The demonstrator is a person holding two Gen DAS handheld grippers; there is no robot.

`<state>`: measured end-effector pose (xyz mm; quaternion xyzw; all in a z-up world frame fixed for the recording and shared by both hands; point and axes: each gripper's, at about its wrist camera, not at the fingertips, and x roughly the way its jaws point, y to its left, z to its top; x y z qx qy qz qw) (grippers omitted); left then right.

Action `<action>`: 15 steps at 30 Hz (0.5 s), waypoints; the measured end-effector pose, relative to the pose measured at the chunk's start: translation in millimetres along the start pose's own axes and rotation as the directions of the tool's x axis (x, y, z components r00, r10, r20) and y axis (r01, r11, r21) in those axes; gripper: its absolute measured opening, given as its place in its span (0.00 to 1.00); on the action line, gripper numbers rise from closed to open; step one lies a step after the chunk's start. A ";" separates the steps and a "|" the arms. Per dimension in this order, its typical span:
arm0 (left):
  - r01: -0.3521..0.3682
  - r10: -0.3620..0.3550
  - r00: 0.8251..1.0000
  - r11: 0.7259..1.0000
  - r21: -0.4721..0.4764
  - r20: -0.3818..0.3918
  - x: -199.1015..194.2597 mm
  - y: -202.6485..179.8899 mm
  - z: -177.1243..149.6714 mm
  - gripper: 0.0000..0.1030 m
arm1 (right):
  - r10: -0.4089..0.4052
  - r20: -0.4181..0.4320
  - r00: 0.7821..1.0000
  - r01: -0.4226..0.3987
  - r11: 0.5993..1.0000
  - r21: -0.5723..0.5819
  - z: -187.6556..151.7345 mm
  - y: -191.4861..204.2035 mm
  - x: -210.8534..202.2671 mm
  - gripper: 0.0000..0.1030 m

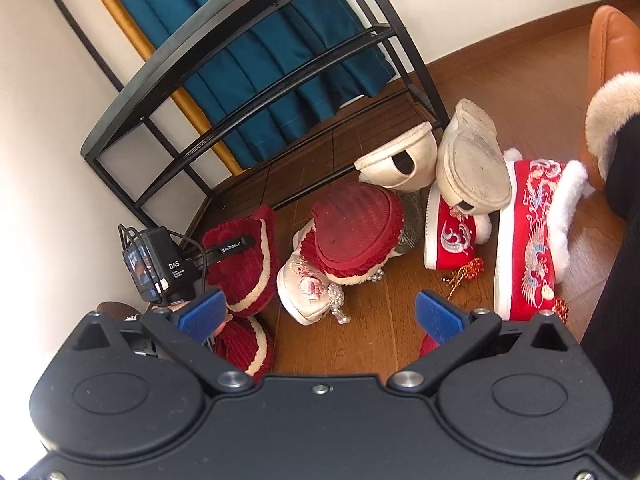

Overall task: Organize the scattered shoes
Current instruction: 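Carry the red pom-pom slipper with the left tool beside the black slippers, open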

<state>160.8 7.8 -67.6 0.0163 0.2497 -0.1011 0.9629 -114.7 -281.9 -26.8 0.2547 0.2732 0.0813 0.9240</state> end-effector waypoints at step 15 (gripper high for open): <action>0.137 -0.137 0.991 0.989 0.054 -0.013 -200.4 -63.5 -59.0 0.56 | 0.022 0.073 0.997 -0.009 0.983 -0.183 18.7 31.6 -65.9 1.00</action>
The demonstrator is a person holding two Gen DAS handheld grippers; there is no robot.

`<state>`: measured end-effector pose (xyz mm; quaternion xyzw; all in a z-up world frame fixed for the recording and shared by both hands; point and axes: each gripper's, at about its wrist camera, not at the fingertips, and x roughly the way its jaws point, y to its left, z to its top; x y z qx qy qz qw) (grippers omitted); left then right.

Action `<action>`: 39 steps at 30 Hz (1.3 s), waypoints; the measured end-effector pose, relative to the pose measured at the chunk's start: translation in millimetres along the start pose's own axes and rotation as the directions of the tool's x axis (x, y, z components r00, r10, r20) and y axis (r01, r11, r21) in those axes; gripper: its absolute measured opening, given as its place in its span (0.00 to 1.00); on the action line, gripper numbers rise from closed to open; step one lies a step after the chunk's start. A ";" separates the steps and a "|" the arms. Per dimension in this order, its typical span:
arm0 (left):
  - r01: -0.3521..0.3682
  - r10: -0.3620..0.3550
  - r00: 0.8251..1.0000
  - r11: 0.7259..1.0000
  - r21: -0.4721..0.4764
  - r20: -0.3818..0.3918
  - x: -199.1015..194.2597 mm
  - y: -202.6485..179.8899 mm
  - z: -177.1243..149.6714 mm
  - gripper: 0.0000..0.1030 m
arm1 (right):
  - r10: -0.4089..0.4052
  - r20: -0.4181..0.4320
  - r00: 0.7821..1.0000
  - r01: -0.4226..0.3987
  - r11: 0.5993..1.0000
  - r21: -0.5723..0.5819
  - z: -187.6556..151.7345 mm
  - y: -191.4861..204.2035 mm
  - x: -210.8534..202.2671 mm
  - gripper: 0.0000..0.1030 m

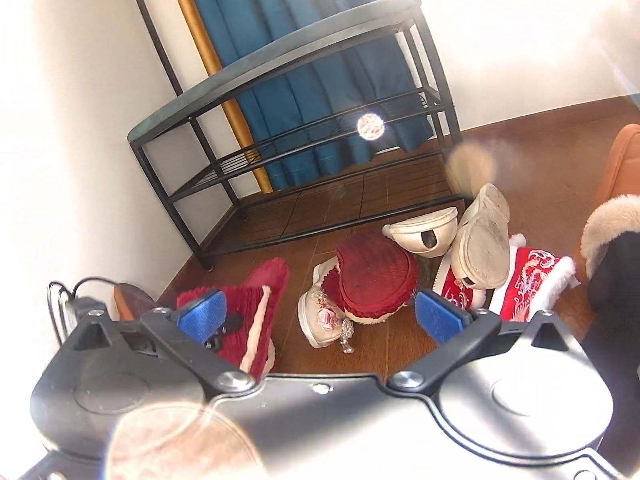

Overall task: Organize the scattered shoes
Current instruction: 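Carry the red pom-pom slipper with the left tool beside the black slippers, open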

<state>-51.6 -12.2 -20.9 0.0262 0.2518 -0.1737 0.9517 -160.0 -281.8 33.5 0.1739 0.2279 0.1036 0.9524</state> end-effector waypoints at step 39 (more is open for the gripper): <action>-0.121 0.114 0.990 0.989 -0.081 -0.083 -41.2 -38.5 -120.0 0.64 | 0.016 0.087 0.996 -0.021 0.998 0.052 -13.0 4.5 -96.7 1.00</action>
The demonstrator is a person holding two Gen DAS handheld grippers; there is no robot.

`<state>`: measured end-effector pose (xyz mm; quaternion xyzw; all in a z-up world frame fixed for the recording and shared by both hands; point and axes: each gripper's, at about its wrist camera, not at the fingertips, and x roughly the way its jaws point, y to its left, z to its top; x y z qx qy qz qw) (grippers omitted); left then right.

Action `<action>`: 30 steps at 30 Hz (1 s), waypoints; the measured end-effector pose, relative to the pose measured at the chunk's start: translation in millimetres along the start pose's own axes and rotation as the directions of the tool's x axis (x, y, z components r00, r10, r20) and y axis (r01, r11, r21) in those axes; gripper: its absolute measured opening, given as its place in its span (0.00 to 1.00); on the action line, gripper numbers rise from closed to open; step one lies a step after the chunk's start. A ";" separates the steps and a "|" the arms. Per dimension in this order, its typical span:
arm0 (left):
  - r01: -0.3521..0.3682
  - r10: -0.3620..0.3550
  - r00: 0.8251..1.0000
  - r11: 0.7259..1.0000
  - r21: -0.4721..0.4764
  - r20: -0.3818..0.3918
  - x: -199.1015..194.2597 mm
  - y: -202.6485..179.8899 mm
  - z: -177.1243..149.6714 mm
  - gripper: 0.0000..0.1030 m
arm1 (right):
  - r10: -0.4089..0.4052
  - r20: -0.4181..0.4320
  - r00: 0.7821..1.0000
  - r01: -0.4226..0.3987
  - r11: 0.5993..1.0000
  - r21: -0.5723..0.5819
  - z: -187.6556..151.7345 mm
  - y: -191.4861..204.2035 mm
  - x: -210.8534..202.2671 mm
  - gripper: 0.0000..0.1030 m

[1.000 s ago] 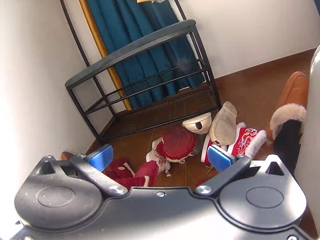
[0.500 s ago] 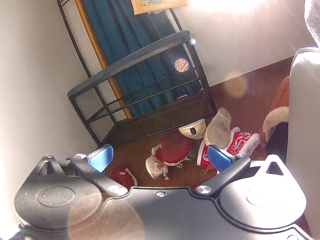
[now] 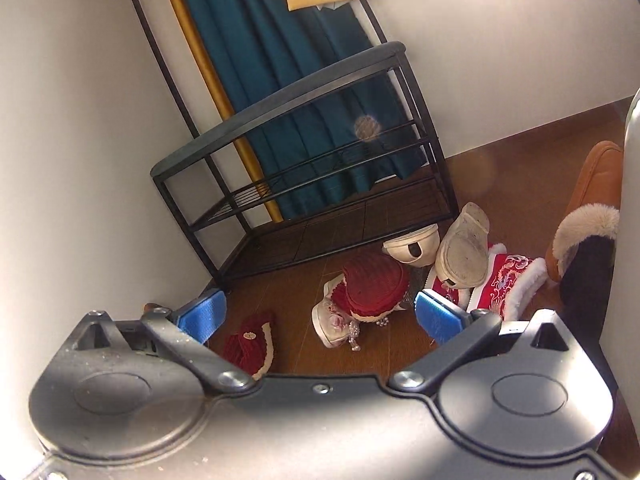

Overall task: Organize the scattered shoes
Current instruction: 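Carry the red pom-pom slipper with the left tool beside the black slippers, open, then grasp the red pom-pom slipper with the right tool and push it against its pair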

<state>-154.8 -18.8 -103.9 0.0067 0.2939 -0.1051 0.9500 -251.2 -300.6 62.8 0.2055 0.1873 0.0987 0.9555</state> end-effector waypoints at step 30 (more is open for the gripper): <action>0.021 -0.033 0.998 0.980 0.198 0.057 11.5 -11.0 13.3 0.99 | -0.005 -0.124 0.992 -0.002 0.998 -0.055 3.7 7.3 23.1 1.00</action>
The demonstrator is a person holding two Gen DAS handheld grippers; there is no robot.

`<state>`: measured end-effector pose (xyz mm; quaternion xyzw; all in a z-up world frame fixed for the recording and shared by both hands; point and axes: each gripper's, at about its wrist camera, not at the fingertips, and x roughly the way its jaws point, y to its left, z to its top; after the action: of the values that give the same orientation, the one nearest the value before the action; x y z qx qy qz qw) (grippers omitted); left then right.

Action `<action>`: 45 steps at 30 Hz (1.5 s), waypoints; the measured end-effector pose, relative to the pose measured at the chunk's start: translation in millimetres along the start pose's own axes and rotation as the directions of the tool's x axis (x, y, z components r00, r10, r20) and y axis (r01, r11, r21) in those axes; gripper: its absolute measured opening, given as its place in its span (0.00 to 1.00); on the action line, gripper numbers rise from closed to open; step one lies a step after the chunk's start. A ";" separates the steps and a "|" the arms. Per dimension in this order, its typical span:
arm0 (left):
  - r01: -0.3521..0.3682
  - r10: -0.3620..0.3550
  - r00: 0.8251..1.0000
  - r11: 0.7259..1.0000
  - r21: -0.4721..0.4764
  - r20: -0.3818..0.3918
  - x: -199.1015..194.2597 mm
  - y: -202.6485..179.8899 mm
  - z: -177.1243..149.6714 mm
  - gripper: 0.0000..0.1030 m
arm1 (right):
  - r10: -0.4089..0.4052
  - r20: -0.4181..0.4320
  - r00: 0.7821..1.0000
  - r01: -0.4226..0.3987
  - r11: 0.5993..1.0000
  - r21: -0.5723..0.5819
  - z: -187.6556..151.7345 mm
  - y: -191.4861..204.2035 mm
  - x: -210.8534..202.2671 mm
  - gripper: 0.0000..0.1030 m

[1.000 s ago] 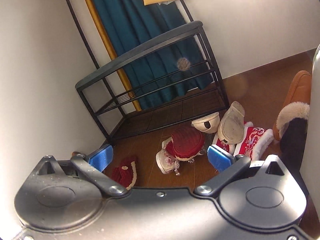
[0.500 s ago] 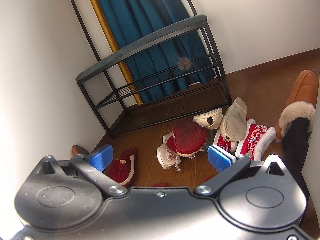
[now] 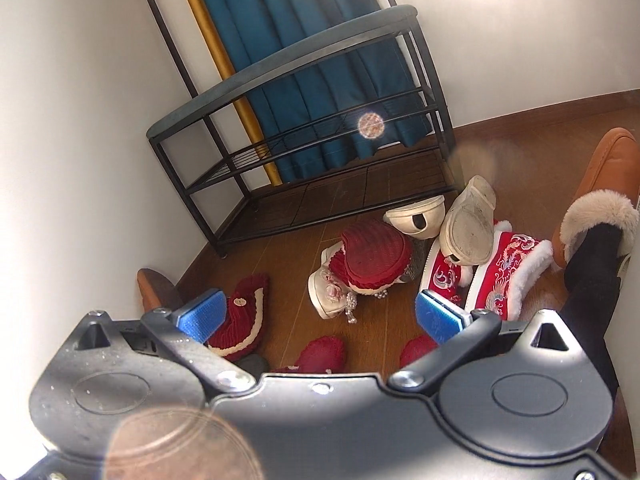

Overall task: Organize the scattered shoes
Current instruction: 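Grasp the red pom-pom slipper with the right tool and push it against its pair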

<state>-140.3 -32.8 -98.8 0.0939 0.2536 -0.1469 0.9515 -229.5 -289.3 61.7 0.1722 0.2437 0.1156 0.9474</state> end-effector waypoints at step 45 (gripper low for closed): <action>-0.167 0.193 0.977 0.956 -0.242 0.089 -134.3 93.4 18.3 0.99 | -0.393 -0.396 0.830 0.326 0.917 -0.228 -157.7 80.0 210.0 0.73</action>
<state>-212.7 81.4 -5.0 -0.0040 0.2058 -0.0338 0.9780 -140.0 -109.9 -126.0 0.0208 0.4672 -0.0115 0.8838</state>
